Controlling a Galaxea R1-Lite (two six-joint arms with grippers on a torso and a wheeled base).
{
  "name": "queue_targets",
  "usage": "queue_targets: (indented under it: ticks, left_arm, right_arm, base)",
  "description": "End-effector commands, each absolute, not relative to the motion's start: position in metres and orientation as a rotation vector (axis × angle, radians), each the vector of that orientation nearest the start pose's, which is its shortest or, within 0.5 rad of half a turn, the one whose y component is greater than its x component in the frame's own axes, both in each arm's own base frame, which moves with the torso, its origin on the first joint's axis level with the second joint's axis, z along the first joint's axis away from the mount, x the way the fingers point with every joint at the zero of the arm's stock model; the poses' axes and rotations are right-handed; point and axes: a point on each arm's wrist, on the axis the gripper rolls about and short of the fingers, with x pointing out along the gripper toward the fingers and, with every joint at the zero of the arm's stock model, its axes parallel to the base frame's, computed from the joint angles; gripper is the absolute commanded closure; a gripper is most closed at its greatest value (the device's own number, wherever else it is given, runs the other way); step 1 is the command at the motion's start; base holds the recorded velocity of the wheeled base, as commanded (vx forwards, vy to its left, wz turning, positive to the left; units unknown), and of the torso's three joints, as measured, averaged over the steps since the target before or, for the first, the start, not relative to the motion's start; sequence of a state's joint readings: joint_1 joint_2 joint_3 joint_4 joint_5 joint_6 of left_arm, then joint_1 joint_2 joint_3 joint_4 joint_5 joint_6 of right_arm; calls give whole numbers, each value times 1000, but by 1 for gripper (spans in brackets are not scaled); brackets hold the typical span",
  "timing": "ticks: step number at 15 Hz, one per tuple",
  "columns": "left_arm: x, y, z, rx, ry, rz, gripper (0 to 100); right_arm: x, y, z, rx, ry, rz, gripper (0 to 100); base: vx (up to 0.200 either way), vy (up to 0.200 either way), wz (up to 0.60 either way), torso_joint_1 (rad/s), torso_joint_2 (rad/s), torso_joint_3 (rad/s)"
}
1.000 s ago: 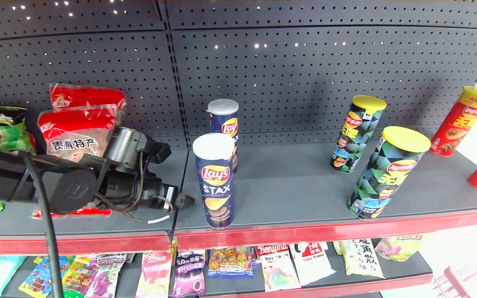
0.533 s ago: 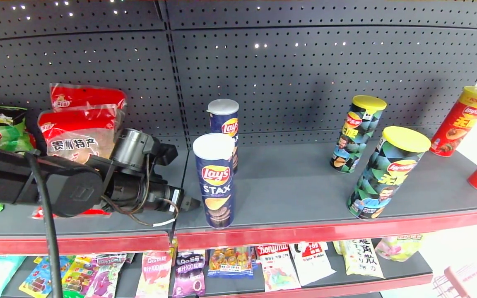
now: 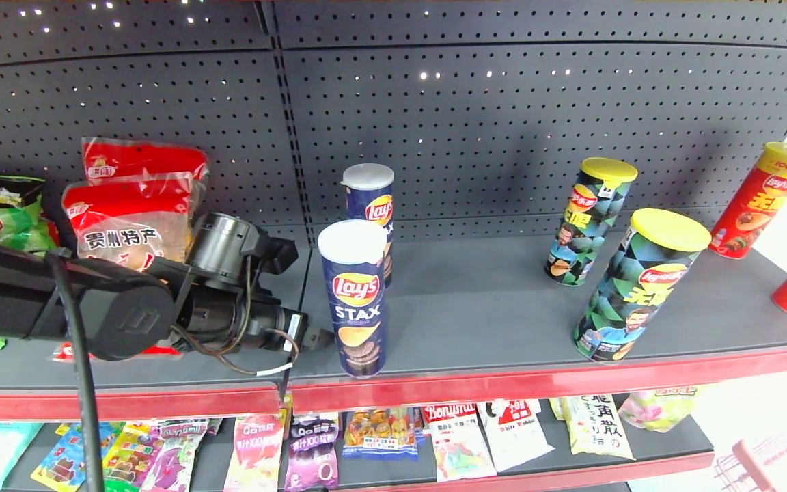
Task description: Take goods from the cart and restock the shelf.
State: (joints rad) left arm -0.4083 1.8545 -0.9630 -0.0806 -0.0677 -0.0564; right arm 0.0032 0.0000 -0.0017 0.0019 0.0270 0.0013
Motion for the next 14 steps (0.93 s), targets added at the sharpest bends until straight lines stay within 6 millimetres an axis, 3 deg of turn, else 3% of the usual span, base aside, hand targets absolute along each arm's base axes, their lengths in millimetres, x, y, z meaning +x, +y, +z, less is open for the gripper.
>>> queue_targets:
  ticks: [1, 14]
  left_arm:
    - [295, -131, 127, 87, 811, -431, 0]
    - [295, -134, 128, 90, 808, -440, 0]
  right_arm:
    - [-23, 1, 76, 2, 2, 31, 0]
    - [-23, 1, 76, 2, 3, 31, 0]
  base:
    - [0, 0, 0, 0, 0, 0]
    - [0, 0, 0, 0, 0, 0]
